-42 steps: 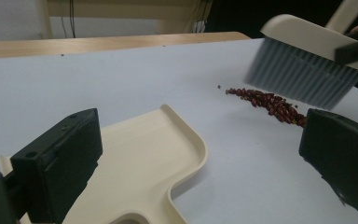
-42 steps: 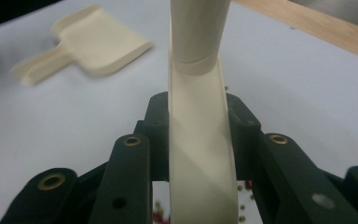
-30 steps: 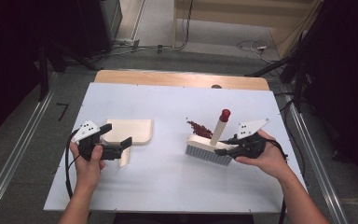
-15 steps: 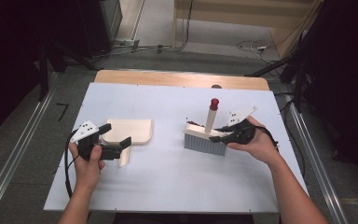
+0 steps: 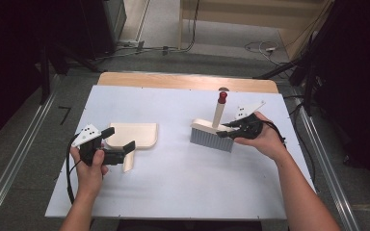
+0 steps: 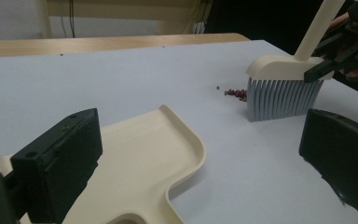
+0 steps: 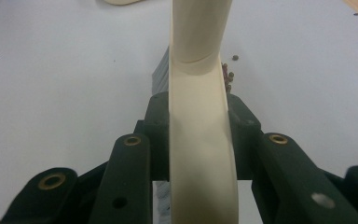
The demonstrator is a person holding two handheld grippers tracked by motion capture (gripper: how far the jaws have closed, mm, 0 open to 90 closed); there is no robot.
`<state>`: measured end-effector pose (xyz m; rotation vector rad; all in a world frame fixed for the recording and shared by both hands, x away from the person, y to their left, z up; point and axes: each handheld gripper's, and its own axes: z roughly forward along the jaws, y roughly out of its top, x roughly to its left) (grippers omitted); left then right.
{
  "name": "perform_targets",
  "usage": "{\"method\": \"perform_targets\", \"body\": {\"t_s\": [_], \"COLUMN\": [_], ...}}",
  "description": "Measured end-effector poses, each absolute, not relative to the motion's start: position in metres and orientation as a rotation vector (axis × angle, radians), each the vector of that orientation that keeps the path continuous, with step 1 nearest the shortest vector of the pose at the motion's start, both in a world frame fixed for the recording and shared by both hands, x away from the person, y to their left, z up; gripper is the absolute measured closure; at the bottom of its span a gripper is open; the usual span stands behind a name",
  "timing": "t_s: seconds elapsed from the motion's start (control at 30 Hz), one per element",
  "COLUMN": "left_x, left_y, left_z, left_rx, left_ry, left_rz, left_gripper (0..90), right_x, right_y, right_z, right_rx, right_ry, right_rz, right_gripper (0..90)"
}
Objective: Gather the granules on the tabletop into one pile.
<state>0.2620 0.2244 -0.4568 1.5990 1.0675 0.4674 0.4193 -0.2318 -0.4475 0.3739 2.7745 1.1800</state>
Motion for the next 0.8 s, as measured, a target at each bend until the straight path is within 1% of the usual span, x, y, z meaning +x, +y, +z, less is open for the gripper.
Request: {"method": "perform_targets", "body": {"t_s": [0.8], "left_x": [0.262], "left_y": [0.224], "left_z": [-0.457], "left_rx": [1.602], "left_ry": [1.068], "left_rz": [0.468], "left_gripper": [0.0], "right_x": [0.431], "right_y": [-0.233], "right_z": [-0.447], "right_rx": [0.471], "right_ry": [2.705], "right_rz": [1.204], "right_gripper": [65.8]}}
